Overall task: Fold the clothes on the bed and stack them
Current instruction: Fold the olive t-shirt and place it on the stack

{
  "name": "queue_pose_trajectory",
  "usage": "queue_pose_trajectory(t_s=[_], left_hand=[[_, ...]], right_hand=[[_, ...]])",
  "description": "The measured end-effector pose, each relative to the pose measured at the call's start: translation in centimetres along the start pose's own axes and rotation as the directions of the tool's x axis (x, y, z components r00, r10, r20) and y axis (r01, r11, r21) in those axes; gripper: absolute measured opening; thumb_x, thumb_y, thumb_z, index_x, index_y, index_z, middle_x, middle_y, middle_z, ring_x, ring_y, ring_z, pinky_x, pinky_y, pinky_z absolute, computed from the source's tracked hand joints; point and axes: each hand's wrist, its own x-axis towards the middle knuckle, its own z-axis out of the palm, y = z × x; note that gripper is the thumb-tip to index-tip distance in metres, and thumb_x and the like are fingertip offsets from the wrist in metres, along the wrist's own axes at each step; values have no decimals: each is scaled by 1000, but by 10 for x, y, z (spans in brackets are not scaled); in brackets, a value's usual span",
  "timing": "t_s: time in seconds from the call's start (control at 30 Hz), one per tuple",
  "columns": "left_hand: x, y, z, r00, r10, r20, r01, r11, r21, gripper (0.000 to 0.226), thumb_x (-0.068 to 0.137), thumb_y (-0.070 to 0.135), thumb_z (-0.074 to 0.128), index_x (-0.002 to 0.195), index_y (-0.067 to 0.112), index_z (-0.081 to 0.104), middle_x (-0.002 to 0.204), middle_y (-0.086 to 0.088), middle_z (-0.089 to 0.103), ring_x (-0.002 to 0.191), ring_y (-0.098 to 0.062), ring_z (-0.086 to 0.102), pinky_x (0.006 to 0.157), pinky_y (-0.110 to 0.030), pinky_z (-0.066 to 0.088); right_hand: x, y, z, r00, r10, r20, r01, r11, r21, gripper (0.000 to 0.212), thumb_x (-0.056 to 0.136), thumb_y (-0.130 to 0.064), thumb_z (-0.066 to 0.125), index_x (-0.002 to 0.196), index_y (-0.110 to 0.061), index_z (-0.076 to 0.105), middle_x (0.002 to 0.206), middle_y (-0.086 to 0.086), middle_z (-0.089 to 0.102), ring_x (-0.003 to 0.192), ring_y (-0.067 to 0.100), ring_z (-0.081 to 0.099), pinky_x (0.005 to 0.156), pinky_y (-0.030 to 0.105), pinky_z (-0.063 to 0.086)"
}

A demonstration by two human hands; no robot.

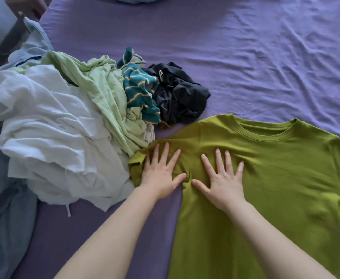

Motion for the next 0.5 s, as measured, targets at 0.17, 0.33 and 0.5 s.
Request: queue_pose_trajectory(t_s=[0.17,0.33,0.5], left_hand=[[-22,24,-10,990,-33,-137,39,998,45,64,97,52,32,152,28,10,161,-5,-3,147,-27,-4,118,-49,2],[-94,76,17,979,-59,-197,25,985,-170,62,98,38,41,152,25,14,161,-3,1,147,-20,0,119,-39,6],[-177,118,60,985,-171,-9,167,969,-182,71,97,35,46,153,27,4,160,-6,-9,147,-24,-5,118,-39,9]], right_hand=[[-33,6,-5,998,-57,14,57,998,16,81,83,-76,19,150,-37,-5,159,8,-13,143,31,-22,110,62,-10],[-122,25,13,993,-115,33,114,993,36,73,89,-65,33,151,-34,11,160,9,1,146,32,-12,113,59,-6],[-231,69,28,999,-48,-5,48,999,17,71,65,-50,80,127,-22,61,136,16,53,128,38,47,97,60,41]])
